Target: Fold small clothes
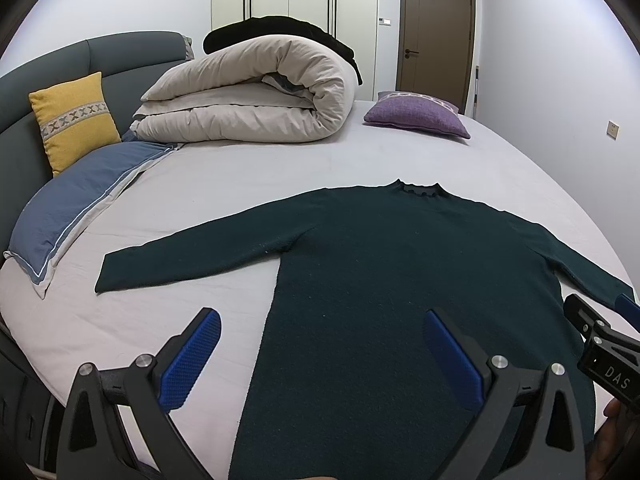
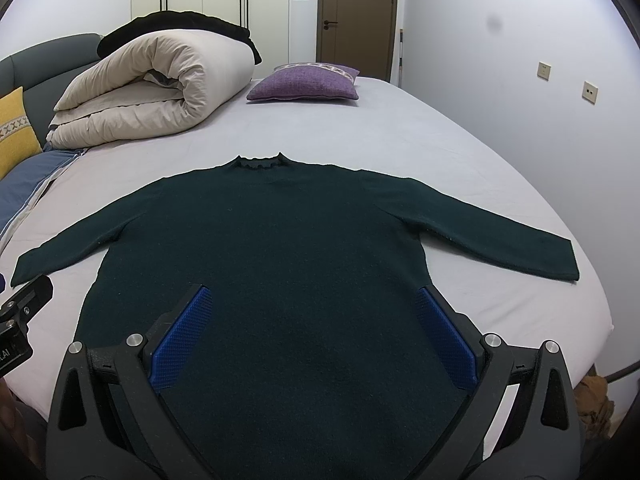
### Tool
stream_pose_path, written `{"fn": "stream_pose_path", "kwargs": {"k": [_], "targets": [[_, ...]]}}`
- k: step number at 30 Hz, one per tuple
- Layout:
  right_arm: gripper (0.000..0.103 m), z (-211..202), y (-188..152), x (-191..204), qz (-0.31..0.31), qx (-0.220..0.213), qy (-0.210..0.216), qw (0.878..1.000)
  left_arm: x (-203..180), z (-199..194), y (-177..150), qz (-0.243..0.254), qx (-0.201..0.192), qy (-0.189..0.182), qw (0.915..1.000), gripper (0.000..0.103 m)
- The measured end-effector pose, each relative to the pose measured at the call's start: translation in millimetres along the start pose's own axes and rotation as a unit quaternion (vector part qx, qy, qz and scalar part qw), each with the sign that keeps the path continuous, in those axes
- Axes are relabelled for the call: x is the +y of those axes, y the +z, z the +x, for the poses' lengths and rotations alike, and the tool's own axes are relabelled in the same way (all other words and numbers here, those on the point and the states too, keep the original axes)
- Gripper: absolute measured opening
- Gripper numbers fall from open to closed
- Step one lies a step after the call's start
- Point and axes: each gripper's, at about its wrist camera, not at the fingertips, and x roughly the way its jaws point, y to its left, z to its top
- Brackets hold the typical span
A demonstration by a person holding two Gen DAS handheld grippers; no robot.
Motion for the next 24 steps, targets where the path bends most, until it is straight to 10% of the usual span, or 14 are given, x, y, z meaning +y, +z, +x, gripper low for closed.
{"fn": "stream_pose_path", "kwargs": {"k": [24], "targets": [[0.103, 1.8, -5.2, 0.4, -0.004, 0.004, -0.001, 1.0, 2.7, 1.1, -0.1, -0.001, 0.002, -0.001, 1.0, 0.103]]}}
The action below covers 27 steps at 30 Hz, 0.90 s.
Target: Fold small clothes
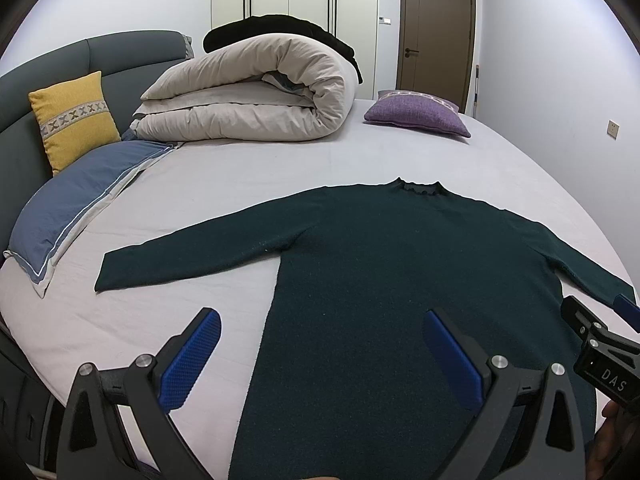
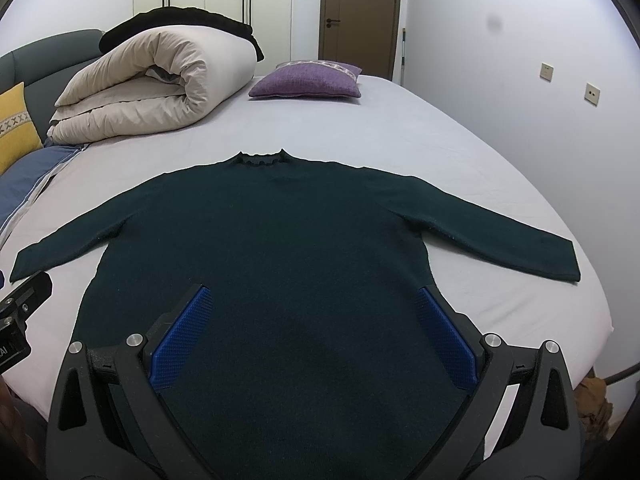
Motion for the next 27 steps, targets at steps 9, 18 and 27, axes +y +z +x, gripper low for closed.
{"fn": "stream_pose_path", "kwargs": {"k": [9, 18, 27], "targets": [[0.103, 1, -1, 1, -0.001, 0.001, 0.0, 1.0, 1, 0, 0, 0.0, 0.001, 0.0, 1.0, 0.103], [0.103, 8, 0, -18, 0.032, 0.012, 0.025, 0.999, -10, -1, -11, 0.039, -0.029, 0.051, 0.9975, 0.103], [0.091, 59, -21, -249, 0.318, 0.028, 0.052, 0.946, -54, 15, -25, 0.181, -0.087, 0.156, 0.9671, 0.103]]}}
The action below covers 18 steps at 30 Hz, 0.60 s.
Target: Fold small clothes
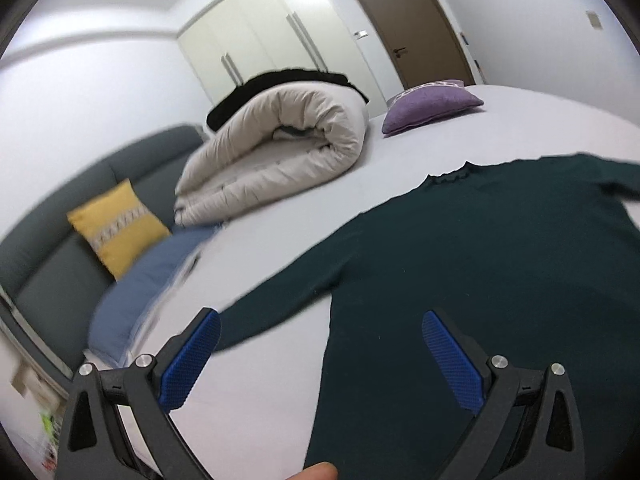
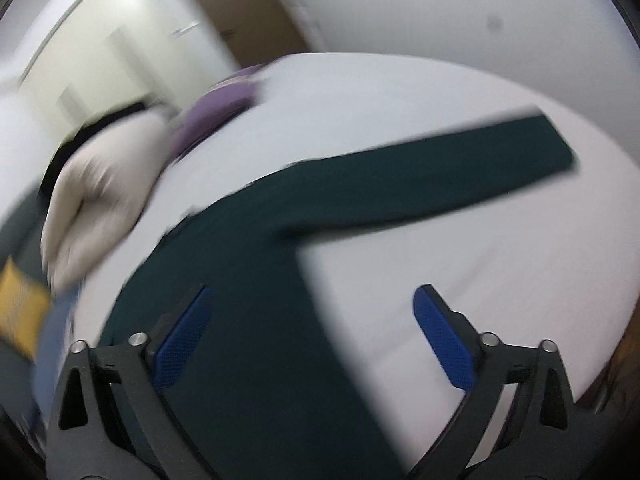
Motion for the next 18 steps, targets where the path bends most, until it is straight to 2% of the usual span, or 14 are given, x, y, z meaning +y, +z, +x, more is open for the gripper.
{"fn": "stream_pose_path", "kwargs": {"k": [2, 3, 5, 6, 8, 11, 13, 16, 18], "targets": [[0.086, 6, 23, -60, 0.081, 0.001, -0.003, 0.997, -5, 5, 3, 0.001, 0.004, -0.014, 0.9999, 0.103], [0.081, 9, 34, -91, 0.122, -0.002, -0.006, 0.992, -8, 10, 4, -0.003, 0.01, -0.022, 0.9997, 0.103], [0.079, 14, 46, -142, 0.183, -0.007, -0.016, 0.983, -13, 20, 6, -0.006, 0.026, -0.036, 0.999, 0.103], [0.073, 17, 50, -164, 0.211, -0.008, -0.018, 0.977, -16, 25, 7, -0.01, 0.034, -0.046, 0.9983, 0.103], [0.063, 23, 55, -195, 0.248, -0.013, 0.009, 0.969, -22, 34, 8, -0.019, 0.044, -0.07, 0.9964, 0.103], [0.061, 30, 66, -207, 0.25, -0.028, 0.036, 0.967, -29, 45, 11, -0.031, 0.045, -0.079, 0.9954, 0.103], [0.056, 40, 75, -212, 0.251, -0.034, 0.044, 0.966, -31, 52, 13, -0.048, 0.053, -0.088, 0.9936, 0.103], [0.038, 54, 84, -220, 0.261, -0.038, 0.06, 0.963, -33, 65, 15, -0.054, 0.085, -0.091, 0.9908, 0.103], [0.018, 62, 90, -221, 0.262, -0.028, 0.058, 0.963, -28, 71, 16, -0.068, 0.087, -0.089, 0.9899, 0.103]]}}
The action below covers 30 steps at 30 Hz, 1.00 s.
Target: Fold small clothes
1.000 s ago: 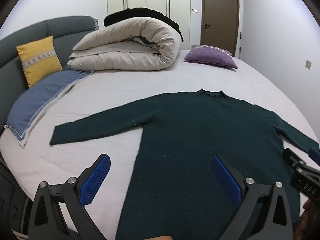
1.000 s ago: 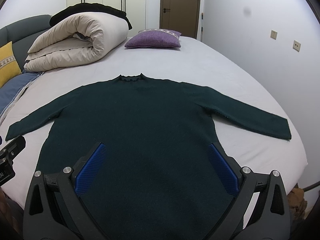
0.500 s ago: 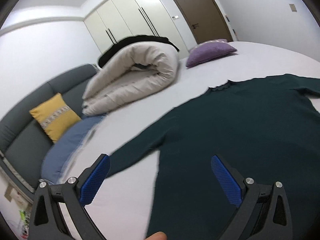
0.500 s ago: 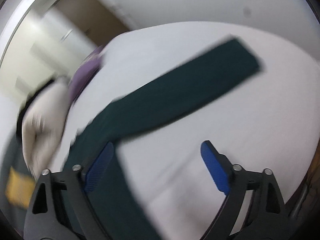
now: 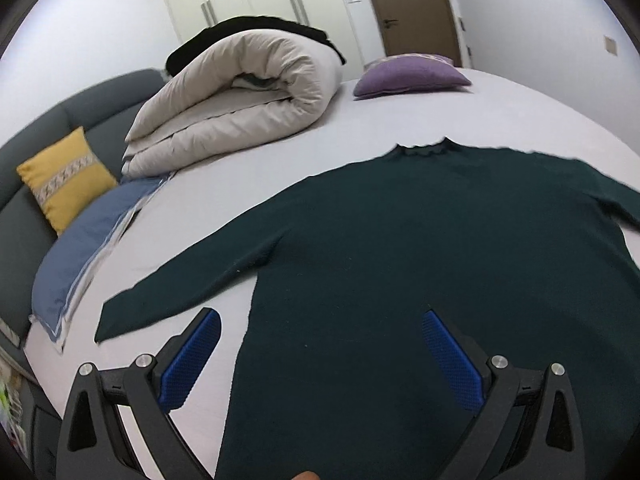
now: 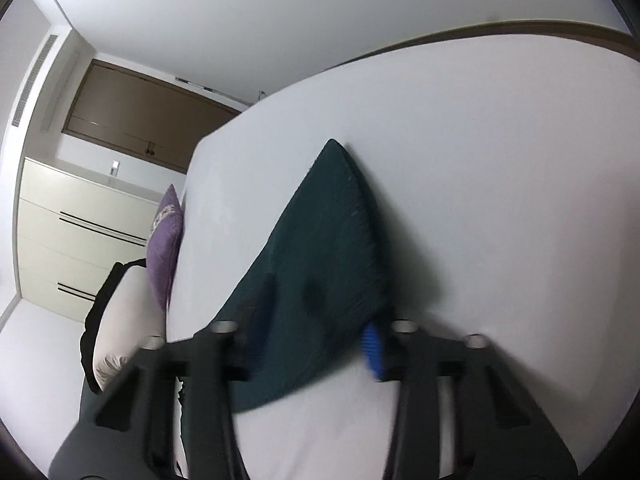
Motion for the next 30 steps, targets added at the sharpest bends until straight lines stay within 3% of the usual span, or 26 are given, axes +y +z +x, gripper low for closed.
{"fn": "stream_pose_path", "kwargs": {"k": [3, 5, 8, 10, 14, 17, 20, 23, 27, 28, 30], "targets": [[0.008, 5, 11, 7, -0.019, -0.003, -0.013, 1.0, 9, 8, 3, -0.011, 0.003, -0.013, 0.9999, 0.103], [0.007, 4, 19, 29, -0.039, -0.015, -0.016, 0.999, 22, 21, 6, -0.051, 0.026, -0.07, 0.9959, 0.103], [0.007, 7, 7, 87, -0.102, -0.018, -0.013, 0.995, 40, 40, 8, -0.118, 0.051, -0.141, 0.9817, 0.101], [0.007, 18, -13, 142, -0.175, -0.004, -0.007, 0.984, 49, 50, 9, -0.151, 0.06, -0.185, 0.9692, 0.095], [0.007, 48, -79, 249, -0.292, 0.046, 0.041, 0.954, 61, 62, 10, -0.19, 0.066, -0.238, 0.9503, 0.092], [0.007, 82, -156, 317, -0.358, 0.106, 0.077, 0.925, 74, 70, 6, -0.221, 0.069, -0.26, 0.9376, 0.092], [0.007, 118, -239, 354, -0.398, 0.162, 0.094, 0.898, 90, 80, 3, -0.248, 0.074, -0.275, 0.9259, 0.092], [0.007, 147, -311, 362, -0.431, 0.209, 0.092, 0.873, 102, 87, 2, -0.265, 0.075, -0.284, 0.9185, 0.092], [0.013, 174, -398, 322, -0.461, 0.25, 0.056, 0.85, 105, 103, 7, -0.276, 0.083, -0.304, 0.9081, 0.092], [0.02, 179, -405, 304, -0.457, 0.261, 0.05, 0.849, 101, 107, 9, -0.276, 0.088, -0.311, 0.9052, 0.092], [0.056, 184, -414, 287, -0.444, 0.274, 0.062, 0.851, 93, 115, 14, -0.276, 0.096, -0.322, 0.9003, 0.092]]}}
